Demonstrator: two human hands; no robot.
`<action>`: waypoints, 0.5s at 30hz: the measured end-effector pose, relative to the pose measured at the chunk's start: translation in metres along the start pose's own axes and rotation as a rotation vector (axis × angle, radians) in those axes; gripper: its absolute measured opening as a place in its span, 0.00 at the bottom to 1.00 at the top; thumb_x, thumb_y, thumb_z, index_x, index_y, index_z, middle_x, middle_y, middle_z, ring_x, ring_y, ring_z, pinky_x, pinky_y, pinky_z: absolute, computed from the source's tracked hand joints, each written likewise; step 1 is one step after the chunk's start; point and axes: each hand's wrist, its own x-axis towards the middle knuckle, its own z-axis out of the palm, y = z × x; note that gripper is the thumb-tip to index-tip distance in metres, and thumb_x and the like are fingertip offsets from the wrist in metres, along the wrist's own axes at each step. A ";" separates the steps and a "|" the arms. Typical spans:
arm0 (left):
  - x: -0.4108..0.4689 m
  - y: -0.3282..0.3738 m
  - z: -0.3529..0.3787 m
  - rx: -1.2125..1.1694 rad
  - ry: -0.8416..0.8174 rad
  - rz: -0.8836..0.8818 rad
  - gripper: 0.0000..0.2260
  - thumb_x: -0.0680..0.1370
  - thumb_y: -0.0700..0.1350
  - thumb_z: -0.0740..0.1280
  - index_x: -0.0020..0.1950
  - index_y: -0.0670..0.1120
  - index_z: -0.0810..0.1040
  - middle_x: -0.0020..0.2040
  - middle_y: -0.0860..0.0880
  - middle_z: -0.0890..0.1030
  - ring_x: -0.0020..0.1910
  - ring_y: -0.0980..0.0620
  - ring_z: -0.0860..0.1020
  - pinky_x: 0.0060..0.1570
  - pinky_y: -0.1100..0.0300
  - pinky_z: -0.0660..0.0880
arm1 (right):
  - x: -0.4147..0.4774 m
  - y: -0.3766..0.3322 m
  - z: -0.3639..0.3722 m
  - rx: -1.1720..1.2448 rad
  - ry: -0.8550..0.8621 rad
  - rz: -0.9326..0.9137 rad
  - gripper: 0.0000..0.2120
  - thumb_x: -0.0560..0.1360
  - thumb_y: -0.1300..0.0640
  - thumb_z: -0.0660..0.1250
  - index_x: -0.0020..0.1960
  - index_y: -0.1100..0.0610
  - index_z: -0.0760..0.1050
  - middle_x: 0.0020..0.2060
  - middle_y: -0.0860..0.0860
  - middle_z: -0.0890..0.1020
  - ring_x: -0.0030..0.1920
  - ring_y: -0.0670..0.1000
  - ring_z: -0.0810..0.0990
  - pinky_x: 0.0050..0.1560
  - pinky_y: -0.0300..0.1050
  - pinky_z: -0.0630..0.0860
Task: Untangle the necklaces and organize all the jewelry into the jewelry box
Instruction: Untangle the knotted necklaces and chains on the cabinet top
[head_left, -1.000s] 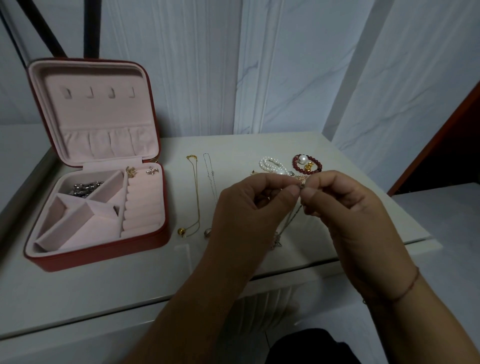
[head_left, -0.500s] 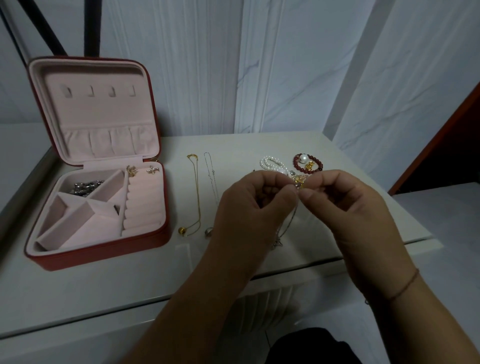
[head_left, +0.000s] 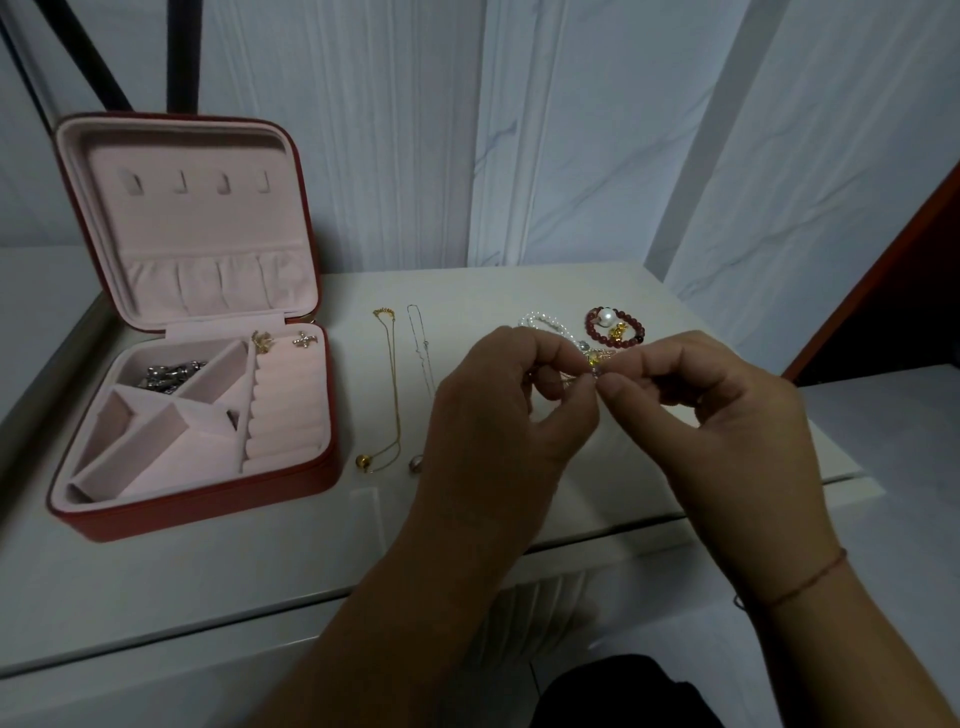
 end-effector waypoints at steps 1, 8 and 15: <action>0.001 0.000 0.001 0.024 0.005 0.030 0.03 0.72 0.44 0.68 0.45 0.47 0.78 0.36 0.58 0.73 0.33 0.67 0.69 0.34 0.77 0.65 | 0.000 0.000 0.000 -0.017 0.003 -0.009 0.01 0.69 0.52 0.69 0.41 0.46 0.79 0.37 0.44 0.80 0.40 0.47 0.78 0.43 0.33 0.74; 0.002 -0.001 0.002 0.115 0.010 0.146 0.06 0.72 0.47 0.64 0.44 0.46 0.77 0.37 0.61 0.69 0.36 0.68 0.67 0.37 0.78 0.64 | 0.000 0.003 0.000 -0.032 0.000 -0.020 0.07 0.69 0.48 0.65 0.41 0.48 0.79 0.37 0.44 0.80 0.40 0.46 0.78 0.42 0.33 0.74; 0.002 -0.002 0.001 0.106 -0.013 0.118 0.05 0.72 0.49 0.63 0.45 0.50 0.75 0.37 0.59 0.71 0.36 0.65 0.68 0.37 0.75 0.66 | 0.002 0.003 -0.001 -0.028 -0.005 -0.041 0.05 0.69 0.48 0.66 0.41 0.48 0.78 0.37 0.45 0.79 0.40 0.47 0.78 0.43 0.33 0.73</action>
